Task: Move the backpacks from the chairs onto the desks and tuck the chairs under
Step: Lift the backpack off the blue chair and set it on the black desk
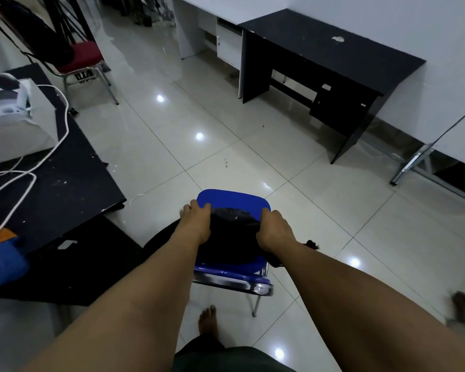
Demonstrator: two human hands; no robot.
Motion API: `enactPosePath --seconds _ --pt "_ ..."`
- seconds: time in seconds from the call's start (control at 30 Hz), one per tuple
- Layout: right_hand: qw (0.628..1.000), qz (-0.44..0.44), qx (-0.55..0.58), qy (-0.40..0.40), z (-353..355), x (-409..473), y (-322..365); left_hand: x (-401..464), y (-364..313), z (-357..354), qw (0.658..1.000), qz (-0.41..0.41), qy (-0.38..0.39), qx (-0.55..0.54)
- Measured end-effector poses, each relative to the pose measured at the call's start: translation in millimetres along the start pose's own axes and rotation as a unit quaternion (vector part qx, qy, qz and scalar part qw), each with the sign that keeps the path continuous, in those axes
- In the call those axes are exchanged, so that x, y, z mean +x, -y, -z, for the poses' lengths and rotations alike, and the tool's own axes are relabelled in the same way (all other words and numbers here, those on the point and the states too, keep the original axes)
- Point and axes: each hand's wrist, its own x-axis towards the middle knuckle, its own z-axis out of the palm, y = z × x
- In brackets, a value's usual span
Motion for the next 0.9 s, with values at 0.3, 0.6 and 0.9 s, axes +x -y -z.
enactPosePath --seconds 0.3,0.6,0.9 --pt "0.998 -0.04 0.056 0.007 -13.4 17.6 4.7 19.8 19.7 10.6 0.991 -0.026 0.131 0.007" --pt "0.982 -0.094 0.162 0.016 -12.2 39.1 15.7 42.1 4.8 4.5 0.984 -0.08 0.135 0.091" --pt "0.992 -0.105 0.047 -0.043 4.6 49.2 8.1 64.6 -44.9 26.5 0.994 -0.078 0.073 0.027"
